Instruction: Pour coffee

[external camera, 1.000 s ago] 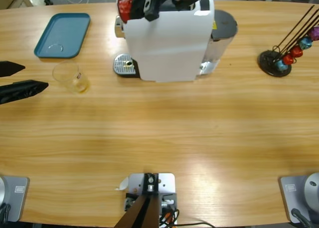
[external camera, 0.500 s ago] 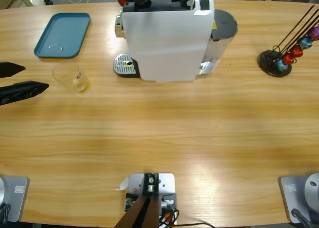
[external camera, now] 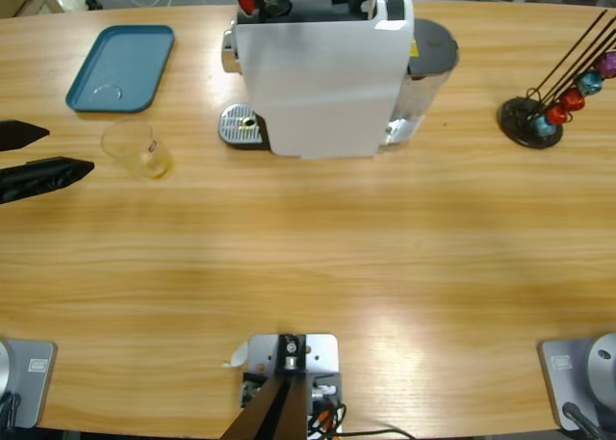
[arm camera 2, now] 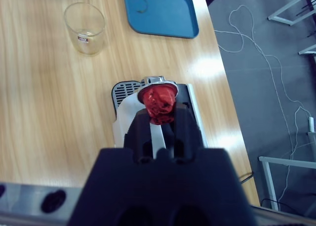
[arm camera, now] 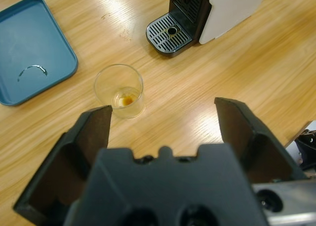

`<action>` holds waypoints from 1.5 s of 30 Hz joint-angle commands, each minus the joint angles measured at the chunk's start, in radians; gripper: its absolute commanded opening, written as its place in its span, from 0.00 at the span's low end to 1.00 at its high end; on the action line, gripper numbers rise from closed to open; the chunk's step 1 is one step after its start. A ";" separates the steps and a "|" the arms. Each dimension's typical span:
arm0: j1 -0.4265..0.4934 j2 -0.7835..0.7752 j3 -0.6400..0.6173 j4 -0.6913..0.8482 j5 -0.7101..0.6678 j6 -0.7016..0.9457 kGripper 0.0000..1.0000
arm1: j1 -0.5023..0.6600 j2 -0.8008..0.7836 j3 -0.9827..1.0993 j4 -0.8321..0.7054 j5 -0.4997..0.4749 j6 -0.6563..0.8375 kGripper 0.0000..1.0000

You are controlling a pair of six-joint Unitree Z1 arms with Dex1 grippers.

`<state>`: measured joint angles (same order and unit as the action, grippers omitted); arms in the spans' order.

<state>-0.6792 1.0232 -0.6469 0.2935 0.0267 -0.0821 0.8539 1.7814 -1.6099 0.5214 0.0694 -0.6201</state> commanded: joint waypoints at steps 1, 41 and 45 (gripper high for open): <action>-0.010 -0.014 0.038 -0.014 -0.014 -0.010 0.89 | 0.011 0.068 0.004 -0.007 -0.025 -0.012 0.00; -0.011 -0.014 0.039 -0.019 -0.014 -0.010 0.89 | -0.012 0.085 -0.007 -0.026 -0.117 -0.010 0.00; -0.011 -0.014 0.039 -0.019 -0.014 -0.010 0.89 | -0.012 0.081 0.001 -0.026 -0.117 -0.008 0.00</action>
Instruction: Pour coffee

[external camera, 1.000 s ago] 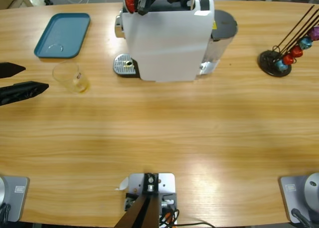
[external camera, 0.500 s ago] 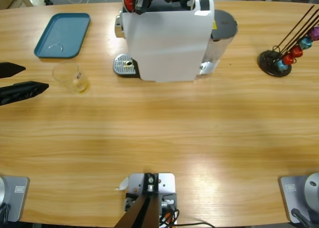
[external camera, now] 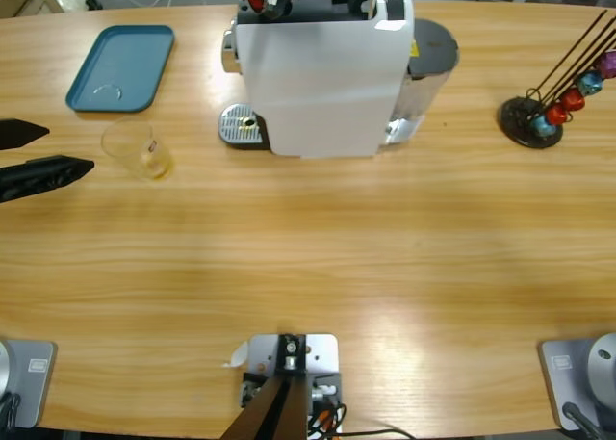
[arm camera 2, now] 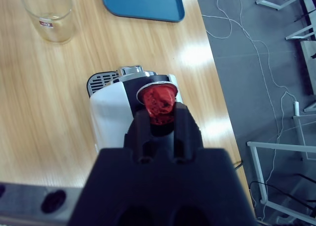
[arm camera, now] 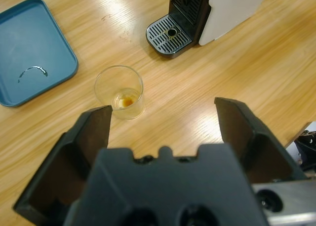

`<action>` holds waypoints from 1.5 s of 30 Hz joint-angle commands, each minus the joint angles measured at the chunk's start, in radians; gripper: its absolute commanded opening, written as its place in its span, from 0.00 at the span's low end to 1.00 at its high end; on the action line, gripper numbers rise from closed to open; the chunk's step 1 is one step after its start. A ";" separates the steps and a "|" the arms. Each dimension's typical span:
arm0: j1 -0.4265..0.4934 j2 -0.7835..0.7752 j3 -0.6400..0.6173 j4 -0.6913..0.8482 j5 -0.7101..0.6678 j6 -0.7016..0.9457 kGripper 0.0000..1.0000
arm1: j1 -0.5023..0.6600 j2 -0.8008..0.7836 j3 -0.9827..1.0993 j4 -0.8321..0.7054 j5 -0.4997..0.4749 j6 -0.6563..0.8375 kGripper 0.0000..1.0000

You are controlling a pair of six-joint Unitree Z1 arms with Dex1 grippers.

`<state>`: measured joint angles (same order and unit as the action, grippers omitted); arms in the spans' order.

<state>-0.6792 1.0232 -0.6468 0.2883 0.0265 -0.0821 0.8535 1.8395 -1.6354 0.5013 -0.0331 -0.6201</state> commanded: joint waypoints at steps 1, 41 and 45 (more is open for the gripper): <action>-0.011 -0.014 0.039 -0.014 -0.014 -0.010 0.89 | -0.011 0.022 0.032 -0.006 -0.013 -0.008 0.00; -0.010 0.005 0.038 -0.015 -0.019 -0.010 0.89 | 0.128 -0.227 0.084 0.027 -0.175 0.034 0.99; -0.010 0.008 0.038 -0.015 -0.019 -0.010 0.89 | 0.160 -0.317 0.092 0.151 -0.489 0.162 1.00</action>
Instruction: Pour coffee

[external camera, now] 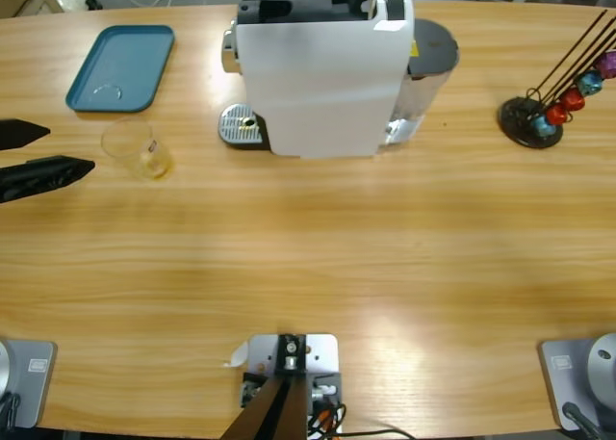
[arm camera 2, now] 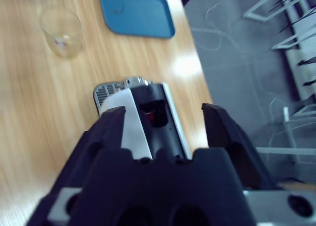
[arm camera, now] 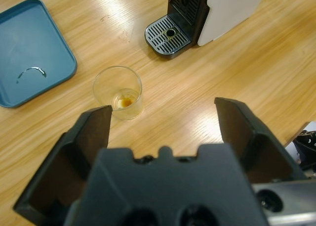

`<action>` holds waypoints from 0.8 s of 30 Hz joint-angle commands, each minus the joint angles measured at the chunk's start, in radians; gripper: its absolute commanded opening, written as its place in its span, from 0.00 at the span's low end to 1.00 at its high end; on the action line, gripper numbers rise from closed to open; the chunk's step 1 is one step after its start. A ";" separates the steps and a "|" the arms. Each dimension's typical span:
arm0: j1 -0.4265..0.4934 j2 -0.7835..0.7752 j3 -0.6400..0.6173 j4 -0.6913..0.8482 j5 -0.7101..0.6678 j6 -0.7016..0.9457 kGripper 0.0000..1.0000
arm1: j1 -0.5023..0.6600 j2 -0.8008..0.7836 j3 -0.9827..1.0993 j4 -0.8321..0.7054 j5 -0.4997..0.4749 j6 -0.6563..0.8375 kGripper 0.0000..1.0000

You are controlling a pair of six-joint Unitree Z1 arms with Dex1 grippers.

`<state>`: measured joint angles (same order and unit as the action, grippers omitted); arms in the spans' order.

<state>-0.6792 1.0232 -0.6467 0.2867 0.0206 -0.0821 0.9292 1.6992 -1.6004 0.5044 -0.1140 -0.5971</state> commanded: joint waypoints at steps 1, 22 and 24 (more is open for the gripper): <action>-0.010 0.008 0.038 -0.014 -0.014 -0.010 0.89 | 0.085 -0.191 0.037 0.241 -0.483 0.200 1.00; -0.010 0.013 0.036 -0.014 -0.025 -0.008 0.89 | 0.085 -0.609 0.567 -0.304 -0.353 0.625 0.00; -0.010 0.012 0.036 -0.014 -0.027 -0.008 0.89 | 0.085 -0.548 0.562 -0.245 -0.326 0.625 0.00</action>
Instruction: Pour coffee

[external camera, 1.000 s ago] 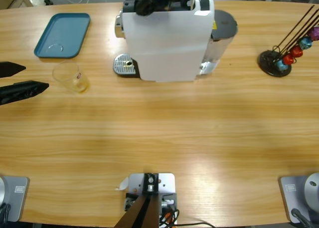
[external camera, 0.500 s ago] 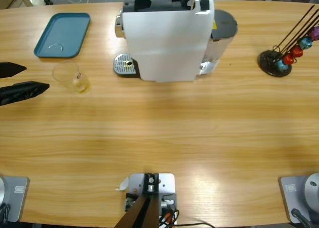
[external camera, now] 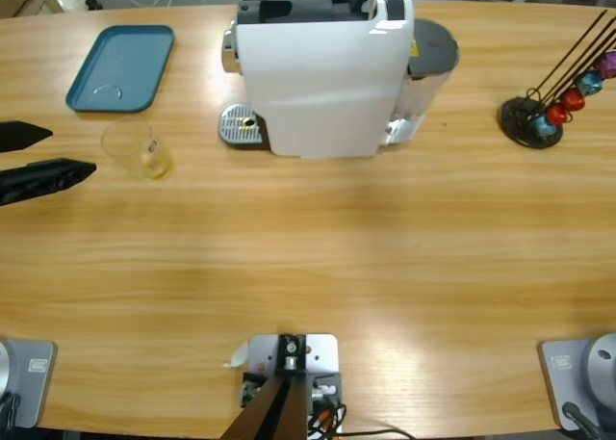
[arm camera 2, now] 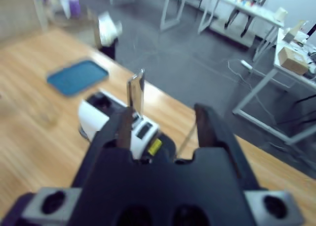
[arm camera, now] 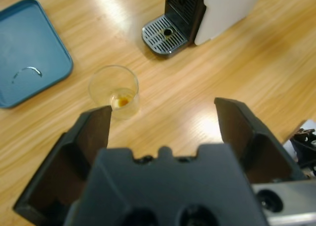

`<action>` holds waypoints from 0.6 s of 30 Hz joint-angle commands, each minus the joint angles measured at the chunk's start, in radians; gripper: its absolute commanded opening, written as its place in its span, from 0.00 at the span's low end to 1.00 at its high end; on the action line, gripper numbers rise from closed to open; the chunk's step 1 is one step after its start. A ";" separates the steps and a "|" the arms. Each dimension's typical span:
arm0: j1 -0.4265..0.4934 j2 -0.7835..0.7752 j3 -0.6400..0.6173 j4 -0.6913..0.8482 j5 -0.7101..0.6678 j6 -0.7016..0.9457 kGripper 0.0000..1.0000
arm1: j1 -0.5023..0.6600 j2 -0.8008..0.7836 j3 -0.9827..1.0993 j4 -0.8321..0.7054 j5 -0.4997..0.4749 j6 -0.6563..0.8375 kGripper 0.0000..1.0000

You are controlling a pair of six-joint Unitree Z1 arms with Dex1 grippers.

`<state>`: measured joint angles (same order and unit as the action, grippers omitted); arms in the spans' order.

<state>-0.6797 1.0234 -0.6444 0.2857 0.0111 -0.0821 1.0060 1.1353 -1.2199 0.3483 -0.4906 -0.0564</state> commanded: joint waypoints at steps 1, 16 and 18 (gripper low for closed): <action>-0.009 0.013 0.034 -0.013 -0.018 -0.008 0.89 | 0.008 0.043 0.181 -0.081 0.054 0.084 0.00; -0.009 0.011 0.034 -0.013 -0.019 -0.007 0.89 | 0.092 0.439 0.141 -0.354 -0.413 -0.088 0.00; -0.010 0.012 0.034 -0.013 -0.019 -0.007 0.89 | 0.105 0.454 0.129 -0.353 -0.414 -0.088 0.00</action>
<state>-0.6803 1.0236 -0.6441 0.2855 0.0081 -0.0821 1.0667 1.4863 -1.0752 0.0236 -0.8611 -0.1306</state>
